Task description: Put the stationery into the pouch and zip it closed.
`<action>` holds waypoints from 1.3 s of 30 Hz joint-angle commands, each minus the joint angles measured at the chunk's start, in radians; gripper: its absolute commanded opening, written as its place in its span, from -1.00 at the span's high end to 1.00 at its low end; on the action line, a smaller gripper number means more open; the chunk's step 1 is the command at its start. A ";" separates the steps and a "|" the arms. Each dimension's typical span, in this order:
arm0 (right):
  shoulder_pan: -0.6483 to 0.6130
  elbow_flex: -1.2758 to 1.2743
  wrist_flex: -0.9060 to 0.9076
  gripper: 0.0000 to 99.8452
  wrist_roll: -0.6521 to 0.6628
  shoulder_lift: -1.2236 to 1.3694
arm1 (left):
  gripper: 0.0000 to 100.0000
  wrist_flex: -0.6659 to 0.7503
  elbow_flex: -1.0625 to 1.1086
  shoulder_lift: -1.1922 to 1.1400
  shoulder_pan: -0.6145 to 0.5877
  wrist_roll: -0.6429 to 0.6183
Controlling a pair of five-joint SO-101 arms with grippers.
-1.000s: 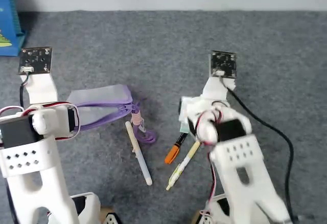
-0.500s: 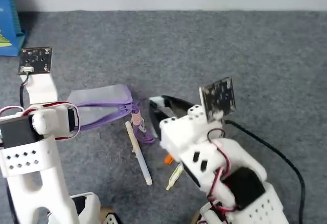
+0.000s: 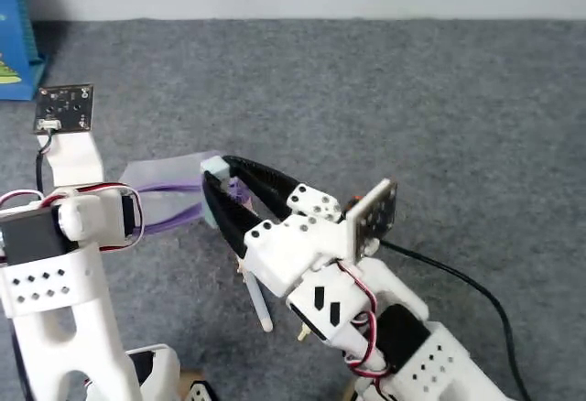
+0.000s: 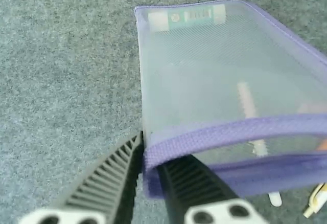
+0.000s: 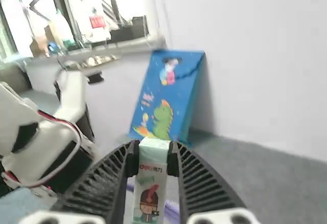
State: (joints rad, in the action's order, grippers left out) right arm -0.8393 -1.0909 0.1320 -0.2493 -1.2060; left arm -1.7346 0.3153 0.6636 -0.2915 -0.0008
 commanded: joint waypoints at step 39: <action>0.021 -0.069 -0.980 0.99 0.207 0.653 | 0.98 -0.020 -0.186 -0.003 0.164 -0.216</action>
State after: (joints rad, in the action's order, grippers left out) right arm -0.8270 -1.2290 -0.8163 -0.0545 -0.5907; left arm -1.7346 0.1880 0.6559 -0.1320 -0.2048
